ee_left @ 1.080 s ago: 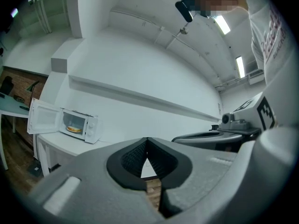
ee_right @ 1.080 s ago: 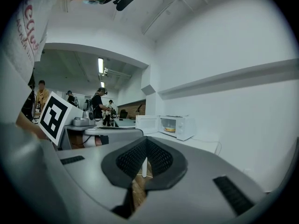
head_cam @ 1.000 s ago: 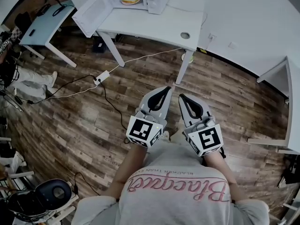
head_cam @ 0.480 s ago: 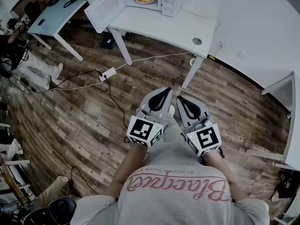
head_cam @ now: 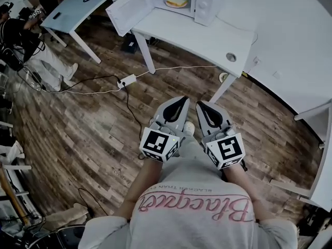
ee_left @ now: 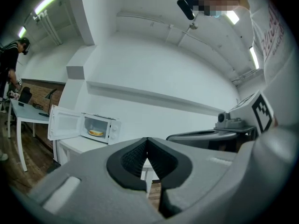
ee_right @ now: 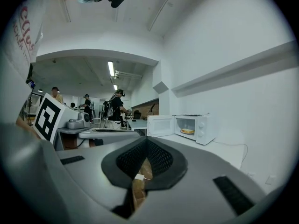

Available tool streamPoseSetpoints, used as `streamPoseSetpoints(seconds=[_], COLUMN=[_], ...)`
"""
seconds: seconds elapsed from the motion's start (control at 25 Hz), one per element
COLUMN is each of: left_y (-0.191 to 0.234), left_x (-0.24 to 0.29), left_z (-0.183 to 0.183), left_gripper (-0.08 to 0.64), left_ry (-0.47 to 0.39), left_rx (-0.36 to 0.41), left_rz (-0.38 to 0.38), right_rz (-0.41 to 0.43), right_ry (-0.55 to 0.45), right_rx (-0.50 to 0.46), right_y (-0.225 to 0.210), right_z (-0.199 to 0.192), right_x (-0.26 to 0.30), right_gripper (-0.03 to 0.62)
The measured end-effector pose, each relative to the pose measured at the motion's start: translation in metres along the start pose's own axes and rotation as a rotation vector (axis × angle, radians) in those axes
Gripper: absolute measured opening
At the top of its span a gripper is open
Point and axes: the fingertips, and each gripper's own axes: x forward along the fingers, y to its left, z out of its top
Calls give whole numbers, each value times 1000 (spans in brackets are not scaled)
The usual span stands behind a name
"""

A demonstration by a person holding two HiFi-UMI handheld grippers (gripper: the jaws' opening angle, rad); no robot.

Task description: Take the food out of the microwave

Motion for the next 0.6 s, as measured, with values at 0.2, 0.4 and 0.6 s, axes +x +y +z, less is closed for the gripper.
streamPoseSetpoints(seconds=[0.2, 0.4, 0.6], left_y=[24, 43, 59], left_x=[14, 37, 69], left_z=[2, 6, 13], left_gripper=[3, 3, 3], left_ry=[-12, -17, -13], left_rx=[0, 15, 31], left_rz=[39, 69, 72], right_rz=[24, 37, 45], right_ry=[-2, -12, -18], right_rx=[1, -6, -13], right_y=[-13, -37, -65], right_z=[3, 8, 15], right_x=[26, 49, 71], right_gripper=[9, 9, 9])
